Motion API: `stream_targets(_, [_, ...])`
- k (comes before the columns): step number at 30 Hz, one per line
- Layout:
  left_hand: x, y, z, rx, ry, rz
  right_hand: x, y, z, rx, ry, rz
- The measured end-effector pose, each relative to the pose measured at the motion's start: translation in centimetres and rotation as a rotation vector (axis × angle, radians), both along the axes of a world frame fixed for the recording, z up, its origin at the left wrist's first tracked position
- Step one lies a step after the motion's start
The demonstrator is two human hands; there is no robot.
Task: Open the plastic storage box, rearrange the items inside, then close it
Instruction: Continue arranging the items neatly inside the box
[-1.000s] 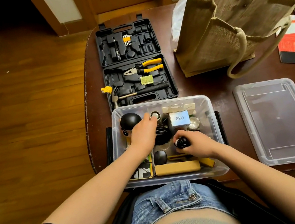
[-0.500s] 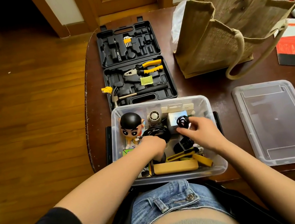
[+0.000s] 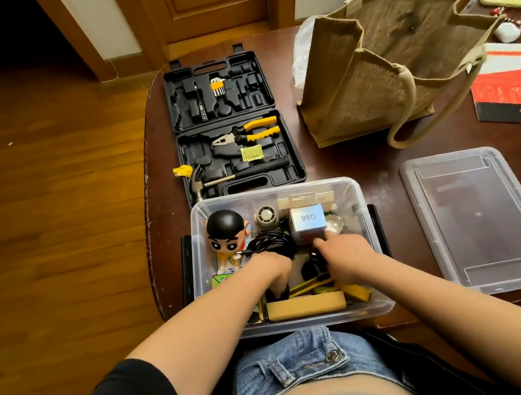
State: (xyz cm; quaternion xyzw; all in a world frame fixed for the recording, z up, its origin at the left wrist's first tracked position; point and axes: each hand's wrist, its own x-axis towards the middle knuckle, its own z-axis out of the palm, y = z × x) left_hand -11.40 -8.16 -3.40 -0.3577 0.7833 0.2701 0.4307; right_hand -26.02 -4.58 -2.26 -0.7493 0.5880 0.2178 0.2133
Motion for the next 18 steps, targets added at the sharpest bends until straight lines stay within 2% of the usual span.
stream_targets(4, [0.1,0.1,0.2,-0.050,0.063,0.004,0.3,0.1,-0.8,-0.025,0.035,0.041])
stream_targets(8, [0.2,-0.1,0.5,-0.080,0.111,-0.008,0.5,-0.1,-1.3,0.021,-0.001,-0.069])
stream_targets(11, [0.3,-0.2,0.8,-0.038,0.180,0.053,0.5,-0.3,-1.4,0.057,-0.001,-0.153])
stream_targets(18, [0.8,0.0,1.3,0.085,0.337,0.240,0.9,-0.7,-1.2,-0.005,0.025,-0.215])
